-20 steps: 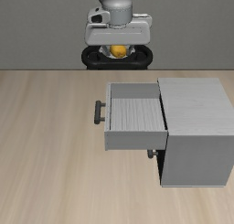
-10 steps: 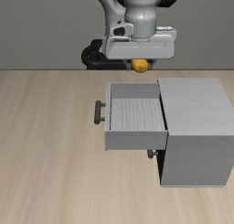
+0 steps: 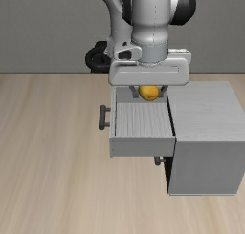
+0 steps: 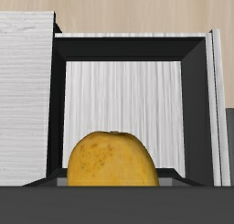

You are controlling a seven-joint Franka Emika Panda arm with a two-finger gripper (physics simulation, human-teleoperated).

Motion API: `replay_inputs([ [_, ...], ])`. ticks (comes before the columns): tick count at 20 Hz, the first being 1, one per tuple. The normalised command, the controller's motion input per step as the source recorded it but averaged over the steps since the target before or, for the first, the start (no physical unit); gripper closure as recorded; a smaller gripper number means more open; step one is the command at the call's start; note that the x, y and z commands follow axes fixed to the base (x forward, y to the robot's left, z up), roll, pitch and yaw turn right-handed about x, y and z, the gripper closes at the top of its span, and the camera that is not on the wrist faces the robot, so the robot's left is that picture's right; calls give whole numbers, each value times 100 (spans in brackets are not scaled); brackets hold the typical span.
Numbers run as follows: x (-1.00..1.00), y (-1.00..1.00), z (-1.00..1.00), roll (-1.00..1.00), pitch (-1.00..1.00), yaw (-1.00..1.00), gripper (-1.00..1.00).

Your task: Pick up the mango and place it in the top layer of the cabinet

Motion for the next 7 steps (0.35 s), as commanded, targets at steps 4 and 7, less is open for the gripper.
replay_inputs([
  [4, 0, 0, 0, 0, 0, 0, -100],
  [7, 0, 0, 0, 0, 0, 0, -100],
])
